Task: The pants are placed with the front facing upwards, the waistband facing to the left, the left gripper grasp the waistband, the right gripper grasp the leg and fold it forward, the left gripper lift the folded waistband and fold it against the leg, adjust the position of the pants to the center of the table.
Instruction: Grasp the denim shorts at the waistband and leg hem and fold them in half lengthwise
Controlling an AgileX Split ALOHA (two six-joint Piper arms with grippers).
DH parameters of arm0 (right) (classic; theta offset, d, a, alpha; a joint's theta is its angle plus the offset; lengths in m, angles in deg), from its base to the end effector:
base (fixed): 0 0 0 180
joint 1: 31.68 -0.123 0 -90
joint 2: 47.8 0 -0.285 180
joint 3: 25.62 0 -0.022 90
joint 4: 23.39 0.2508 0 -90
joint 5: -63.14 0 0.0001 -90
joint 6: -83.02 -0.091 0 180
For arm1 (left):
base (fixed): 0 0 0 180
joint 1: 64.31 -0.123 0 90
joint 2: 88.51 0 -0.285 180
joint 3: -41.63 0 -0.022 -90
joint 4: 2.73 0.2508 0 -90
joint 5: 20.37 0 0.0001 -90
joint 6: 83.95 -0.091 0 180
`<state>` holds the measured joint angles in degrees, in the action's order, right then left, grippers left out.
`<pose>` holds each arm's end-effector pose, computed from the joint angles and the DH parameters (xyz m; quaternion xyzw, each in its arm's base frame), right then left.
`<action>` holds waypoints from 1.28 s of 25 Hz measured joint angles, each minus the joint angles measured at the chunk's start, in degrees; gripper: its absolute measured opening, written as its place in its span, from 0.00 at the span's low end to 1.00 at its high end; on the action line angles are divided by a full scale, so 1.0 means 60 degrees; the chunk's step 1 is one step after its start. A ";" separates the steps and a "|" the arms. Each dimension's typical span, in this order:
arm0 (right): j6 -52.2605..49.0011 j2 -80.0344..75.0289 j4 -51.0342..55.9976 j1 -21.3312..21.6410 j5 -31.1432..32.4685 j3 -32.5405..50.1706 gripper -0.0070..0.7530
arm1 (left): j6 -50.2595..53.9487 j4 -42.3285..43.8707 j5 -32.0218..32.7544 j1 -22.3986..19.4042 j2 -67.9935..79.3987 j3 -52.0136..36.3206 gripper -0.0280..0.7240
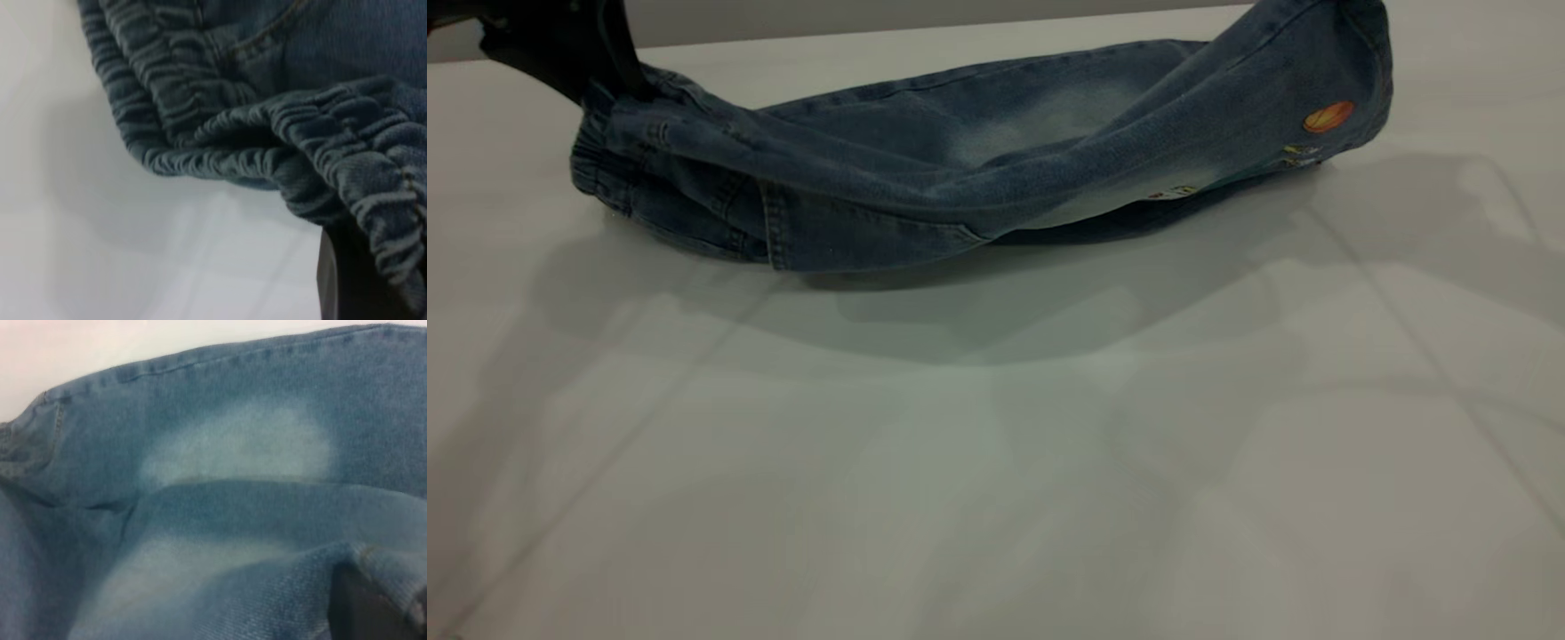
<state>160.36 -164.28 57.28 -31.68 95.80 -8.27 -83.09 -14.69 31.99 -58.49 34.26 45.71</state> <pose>0.3729 0.0485 0.1615 -0.0826 0.9035 0.2648 0.3268 0.3961 -0.0554 0.1730 -0.0140 0.9931 -0.0916 0.0724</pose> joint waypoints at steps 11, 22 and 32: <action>-0.0900 -0.1337 -0.0992 -0.0008 0.0395 -0.1661 0.03 | 0.0288 0.0485 0.0902 0.0000 0.1355 0.2064 0.24; -0.0934 -0.2370 -0.0992 -0.0008 0.0692 -0.3117 0.03 | 0.0670 0.1317 0.1499 0.0000 0.2329 0.4155 0.24; -0.0897 -0.3272 -0.1139 -0.0008 0.0676 -0.4189 0.03 | 0.0716 0.1993 0.1231 0.0000 0.3054 0.5135 0.23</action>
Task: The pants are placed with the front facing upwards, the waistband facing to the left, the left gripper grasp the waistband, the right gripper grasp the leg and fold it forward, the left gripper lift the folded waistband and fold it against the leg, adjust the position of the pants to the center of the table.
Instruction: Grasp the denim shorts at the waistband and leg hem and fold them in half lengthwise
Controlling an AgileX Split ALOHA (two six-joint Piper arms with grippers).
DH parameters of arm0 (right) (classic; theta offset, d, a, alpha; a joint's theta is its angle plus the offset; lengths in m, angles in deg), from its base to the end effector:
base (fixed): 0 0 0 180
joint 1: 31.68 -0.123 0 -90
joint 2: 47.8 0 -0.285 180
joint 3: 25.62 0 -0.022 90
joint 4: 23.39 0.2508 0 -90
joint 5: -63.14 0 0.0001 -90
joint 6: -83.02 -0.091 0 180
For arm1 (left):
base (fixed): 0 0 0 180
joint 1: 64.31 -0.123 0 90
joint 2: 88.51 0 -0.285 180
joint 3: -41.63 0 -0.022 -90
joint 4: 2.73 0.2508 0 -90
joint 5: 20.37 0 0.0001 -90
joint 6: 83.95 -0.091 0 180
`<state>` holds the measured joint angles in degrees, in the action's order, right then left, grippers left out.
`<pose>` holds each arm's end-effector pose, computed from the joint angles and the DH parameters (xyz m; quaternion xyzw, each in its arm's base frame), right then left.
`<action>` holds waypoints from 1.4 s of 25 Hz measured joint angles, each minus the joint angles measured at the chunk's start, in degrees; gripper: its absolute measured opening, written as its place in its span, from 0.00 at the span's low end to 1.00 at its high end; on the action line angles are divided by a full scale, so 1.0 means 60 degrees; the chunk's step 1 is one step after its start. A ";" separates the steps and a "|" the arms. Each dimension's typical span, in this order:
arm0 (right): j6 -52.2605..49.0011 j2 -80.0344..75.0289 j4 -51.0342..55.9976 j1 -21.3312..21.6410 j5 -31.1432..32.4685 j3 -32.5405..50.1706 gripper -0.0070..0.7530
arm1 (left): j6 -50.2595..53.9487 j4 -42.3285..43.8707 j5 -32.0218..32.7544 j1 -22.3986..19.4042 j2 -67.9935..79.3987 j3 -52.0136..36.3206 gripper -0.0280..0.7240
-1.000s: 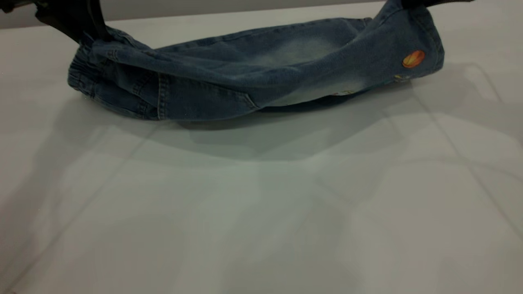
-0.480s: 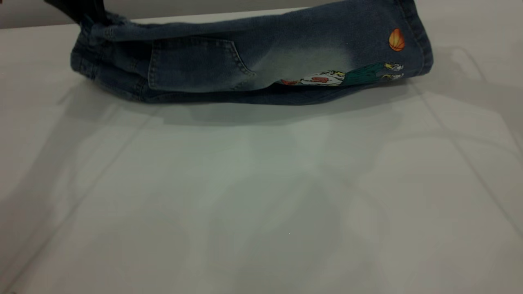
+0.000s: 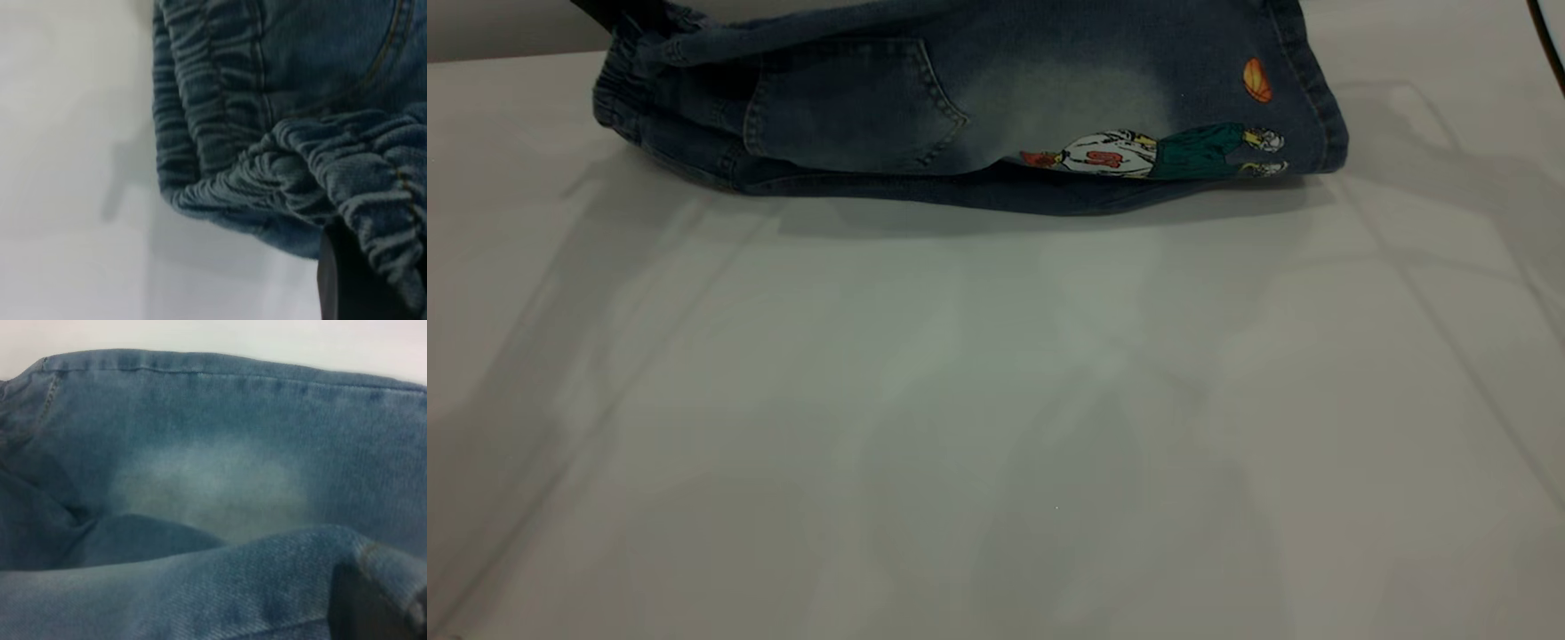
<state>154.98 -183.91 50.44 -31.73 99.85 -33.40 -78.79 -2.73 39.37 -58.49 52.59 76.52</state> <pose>0.4635 0.0527 0.1252 -0.1176 0.8945 0.2778 0.3301 0.4882 -0.0498 0.1648 0.0057 0.9925 -0.0117 0.1217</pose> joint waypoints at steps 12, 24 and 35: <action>0.0074 -0.0655 -0.0118 0.0000 -0.0770 -0.0485 0.03 | 0.0045 0.0191 -0.1219 0.0000 0.0705 0.0865 0.23; 0.0074 -0.0788 -0.0111 0.0000 -0.1575 -0.0485 0.03 | 0.0045 0.0000 -0.2789 0.0000 0.1138 0.0865 0.23; 0.0027 -0.0788 -0.0041 0.0000 -0.2139 -0.0485 0.06 | -0.0090 0.0000 -0.3648 0.0008 0.1838 0.0865 0.23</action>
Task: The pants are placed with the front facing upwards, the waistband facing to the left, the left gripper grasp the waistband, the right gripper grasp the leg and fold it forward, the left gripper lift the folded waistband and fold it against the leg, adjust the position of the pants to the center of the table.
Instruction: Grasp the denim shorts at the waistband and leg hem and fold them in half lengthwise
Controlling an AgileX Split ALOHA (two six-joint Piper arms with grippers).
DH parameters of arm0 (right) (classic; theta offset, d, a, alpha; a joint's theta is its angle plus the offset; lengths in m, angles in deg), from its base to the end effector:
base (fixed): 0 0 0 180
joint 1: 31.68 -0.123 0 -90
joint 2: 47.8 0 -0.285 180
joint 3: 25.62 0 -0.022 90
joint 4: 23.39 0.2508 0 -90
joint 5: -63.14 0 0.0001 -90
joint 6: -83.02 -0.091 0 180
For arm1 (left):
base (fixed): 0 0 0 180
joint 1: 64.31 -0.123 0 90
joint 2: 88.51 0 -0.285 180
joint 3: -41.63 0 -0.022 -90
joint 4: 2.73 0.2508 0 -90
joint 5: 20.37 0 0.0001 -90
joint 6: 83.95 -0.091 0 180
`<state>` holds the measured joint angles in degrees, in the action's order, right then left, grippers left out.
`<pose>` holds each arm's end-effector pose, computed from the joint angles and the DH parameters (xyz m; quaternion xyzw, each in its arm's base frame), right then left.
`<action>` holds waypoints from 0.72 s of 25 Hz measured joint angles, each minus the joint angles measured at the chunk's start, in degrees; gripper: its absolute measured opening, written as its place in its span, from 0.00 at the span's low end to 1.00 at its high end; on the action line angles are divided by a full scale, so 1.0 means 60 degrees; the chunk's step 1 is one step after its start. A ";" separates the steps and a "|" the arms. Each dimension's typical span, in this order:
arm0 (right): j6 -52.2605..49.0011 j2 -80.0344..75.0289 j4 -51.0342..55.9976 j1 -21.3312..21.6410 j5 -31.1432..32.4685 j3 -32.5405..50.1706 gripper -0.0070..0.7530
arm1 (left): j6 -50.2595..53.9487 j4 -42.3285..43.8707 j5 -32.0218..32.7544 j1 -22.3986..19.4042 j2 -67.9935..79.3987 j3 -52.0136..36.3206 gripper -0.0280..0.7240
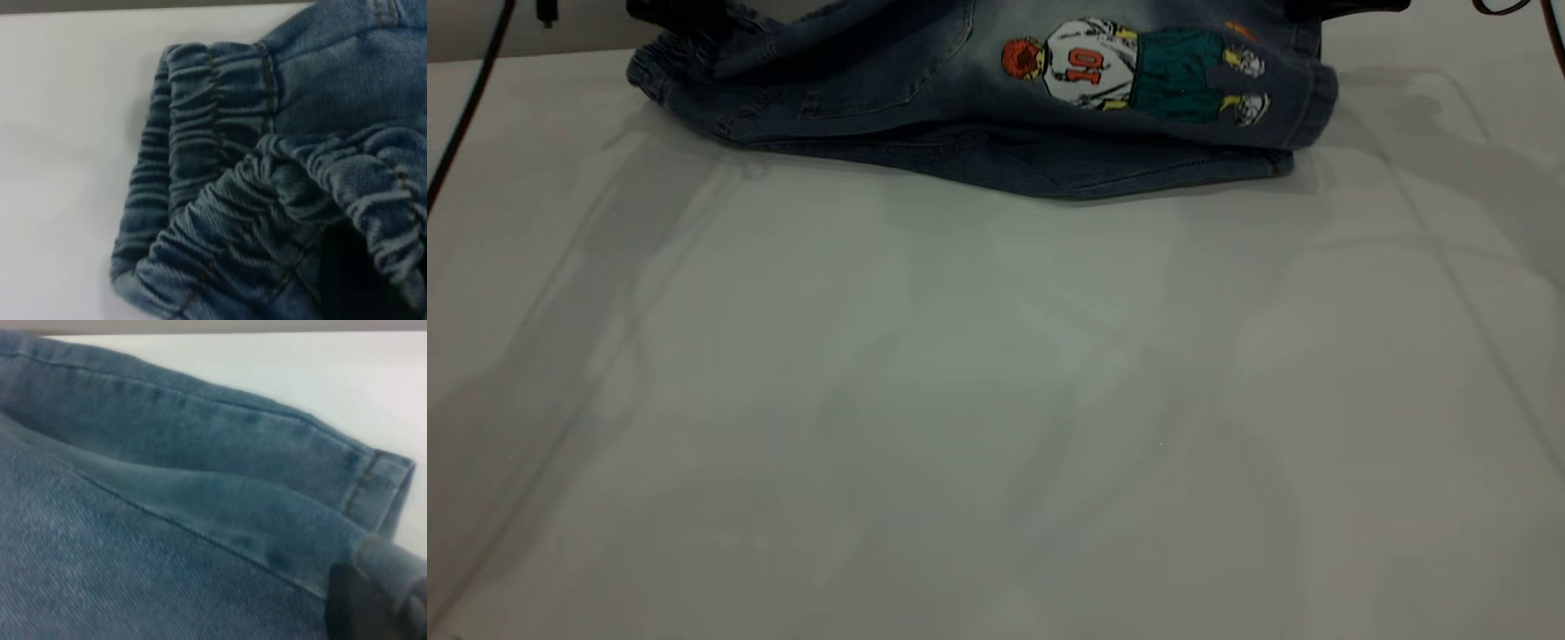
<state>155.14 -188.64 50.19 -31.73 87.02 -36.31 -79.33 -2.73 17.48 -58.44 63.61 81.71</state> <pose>0.4837 0.0358 0.0965 -0.0724 0.9128 0.1847 0.3569 0.5354 -0.0550 0.1038 0.0105 0.9656 -0.0237 0.2587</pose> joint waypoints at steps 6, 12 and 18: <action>-0.0010 0.0000 -0.0009 0.0008 -0.0031 0.0000 0.25 | -0.0938 0.0000 -0.0451 0.0000 0.0044 0.0000 0.29; -0.0018 0.0000 -0.0009 0.0008 -0.0005 0.0000 0.44 | -0.0963 0.0000 -0.0685 0.0000 0.0044 0.0000 0.57; -0.0091 0.0000 -0.0009 0.0008 0.0129 0.0000 0.46 | -0.0954 0.0000 -0.0959 0.0000 -0.0179 0.0011 0.71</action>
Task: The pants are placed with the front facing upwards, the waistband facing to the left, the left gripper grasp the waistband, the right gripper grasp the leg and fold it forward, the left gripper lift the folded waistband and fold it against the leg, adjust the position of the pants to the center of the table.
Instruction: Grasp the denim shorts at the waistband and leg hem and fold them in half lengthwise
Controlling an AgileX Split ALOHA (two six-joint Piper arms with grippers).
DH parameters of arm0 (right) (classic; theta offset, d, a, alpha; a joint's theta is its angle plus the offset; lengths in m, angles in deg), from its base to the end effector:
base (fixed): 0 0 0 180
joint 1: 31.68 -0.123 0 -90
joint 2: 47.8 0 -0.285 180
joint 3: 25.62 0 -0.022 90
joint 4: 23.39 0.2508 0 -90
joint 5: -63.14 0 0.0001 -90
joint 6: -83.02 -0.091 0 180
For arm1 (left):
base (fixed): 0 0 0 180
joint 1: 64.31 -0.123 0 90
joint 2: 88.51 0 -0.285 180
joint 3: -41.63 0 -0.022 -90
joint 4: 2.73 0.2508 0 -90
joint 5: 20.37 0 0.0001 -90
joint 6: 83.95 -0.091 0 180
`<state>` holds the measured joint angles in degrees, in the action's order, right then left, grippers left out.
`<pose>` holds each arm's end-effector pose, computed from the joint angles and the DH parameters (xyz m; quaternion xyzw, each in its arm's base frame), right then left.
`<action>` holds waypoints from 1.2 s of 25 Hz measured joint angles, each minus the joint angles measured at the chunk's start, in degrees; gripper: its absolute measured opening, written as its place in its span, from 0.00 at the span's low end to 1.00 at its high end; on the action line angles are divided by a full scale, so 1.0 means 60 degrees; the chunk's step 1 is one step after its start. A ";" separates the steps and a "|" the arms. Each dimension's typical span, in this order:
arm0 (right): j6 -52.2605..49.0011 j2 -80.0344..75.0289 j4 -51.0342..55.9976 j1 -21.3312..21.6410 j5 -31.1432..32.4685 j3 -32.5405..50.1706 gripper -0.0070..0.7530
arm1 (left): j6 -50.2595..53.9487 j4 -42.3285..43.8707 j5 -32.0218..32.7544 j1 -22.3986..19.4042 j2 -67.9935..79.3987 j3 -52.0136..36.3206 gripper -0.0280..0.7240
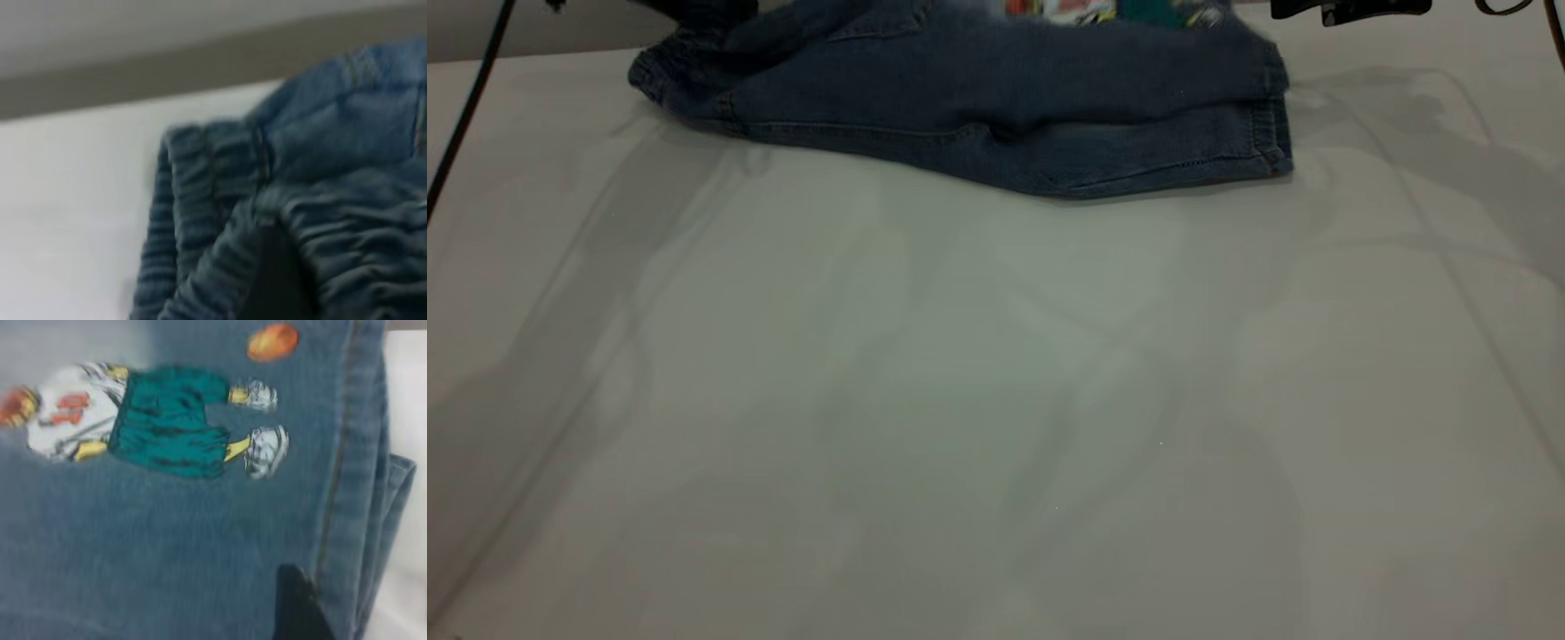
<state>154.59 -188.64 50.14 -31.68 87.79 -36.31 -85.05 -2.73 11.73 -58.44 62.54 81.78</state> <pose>0.4831 0.0365 0.0965 -0.0707 0.9128 0.1917 0.3536 0.5434 -0.0559 0.1193 0.0576 0.9466 -0.0132 0.3170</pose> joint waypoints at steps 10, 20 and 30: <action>-0.0841 0.0000 -0.0012 -0.0005 0.1119 0.0000 0.46 | 0.0009 0.0555 0.2161 -0.0009 -0.0490 0.1089 0.71; -0.1736 0.0000 -0.0011 -0.0005 0.2487 0.0000 0.46 | 0.0291 0.2965 0.4456 -0.0177 -0.0457 0.1364 0.71; -0.2092 0.0219 -0.0474 -0.0005 0.3023 -0.0067 0.46 | 0.0785 0.2087 0.3899 -0.0410 0.0153 0.1364 0.71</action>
<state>142.04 -187.32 47.30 -31.71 105.93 -36.71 -80.34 9.80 35.12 -60.90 63.46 89.96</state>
